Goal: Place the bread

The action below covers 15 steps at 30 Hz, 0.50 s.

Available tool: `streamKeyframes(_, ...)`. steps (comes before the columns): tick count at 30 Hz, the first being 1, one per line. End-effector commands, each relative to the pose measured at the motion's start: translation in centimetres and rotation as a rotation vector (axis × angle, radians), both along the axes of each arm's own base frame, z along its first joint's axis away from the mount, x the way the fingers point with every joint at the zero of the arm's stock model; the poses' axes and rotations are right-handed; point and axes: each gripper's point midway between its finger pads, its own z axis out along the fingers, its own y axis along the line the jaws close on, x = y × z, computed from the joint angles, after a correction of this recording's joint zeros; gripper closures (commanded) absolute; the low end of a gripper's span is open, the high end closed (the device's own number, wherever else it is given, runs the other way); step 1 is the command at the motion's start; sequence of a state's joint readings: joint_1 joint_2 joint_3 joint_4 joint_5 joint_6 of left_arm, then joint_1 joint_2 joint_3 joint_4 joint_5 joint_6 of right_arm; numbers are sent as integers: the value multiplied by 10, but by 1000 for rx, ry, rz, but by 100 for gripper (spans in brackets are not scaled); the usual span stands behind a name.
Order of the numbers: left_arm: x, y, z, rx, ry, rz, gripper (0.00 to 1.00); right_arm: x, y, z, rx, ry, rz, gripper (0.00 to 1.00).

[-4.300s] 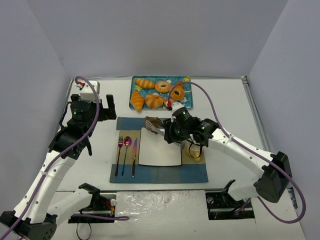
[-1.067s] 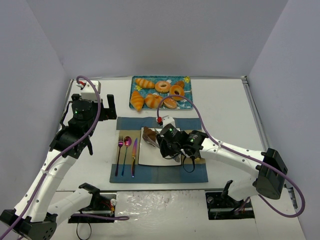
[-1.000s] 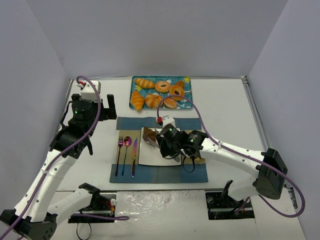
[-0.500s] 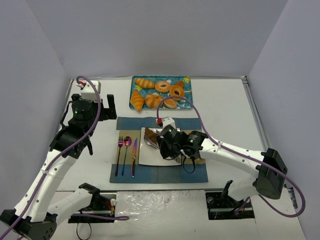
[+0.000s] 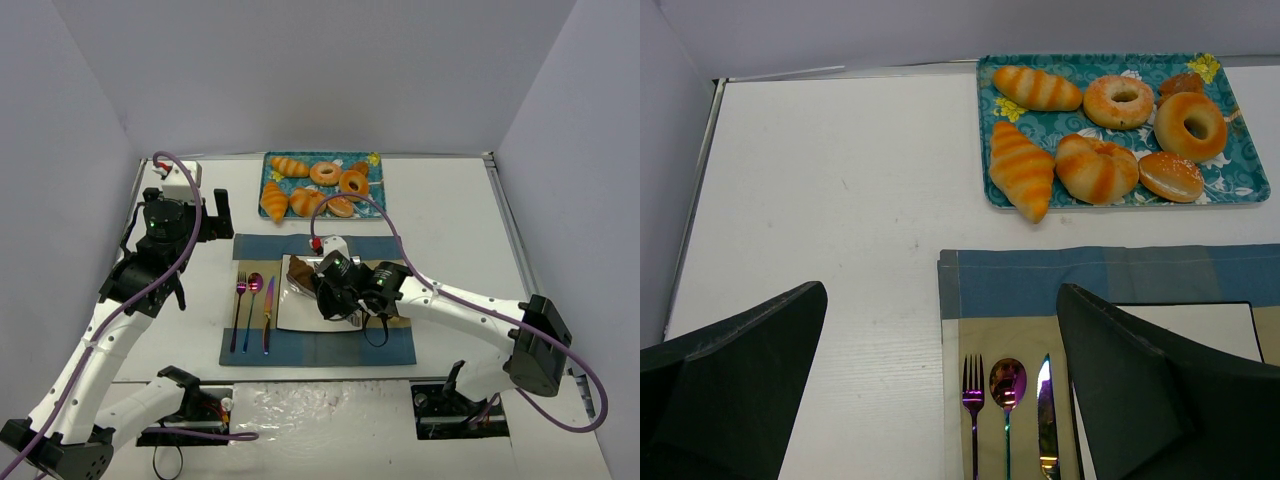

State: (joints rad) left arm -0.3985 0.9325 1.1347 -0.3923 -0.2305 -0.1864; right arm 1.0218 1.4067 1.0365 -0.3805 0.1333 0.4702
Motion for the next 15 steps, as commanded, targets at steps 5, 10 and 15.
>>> streamKeyframes(5, 5, -1, 24, -13, -77, 4, 3, 12, 3, 33, 37, -81, -29, 48)
streamKeyframes(10, 4, -1, 23, -12, -76, 4, 3, 13, 3, 45, 53, -97, -30, 48)
streamKeyframes(15, 5, -1, 23, -12, -75, 4, 3, 13, 1, 52, 57, -105, -30, 48)
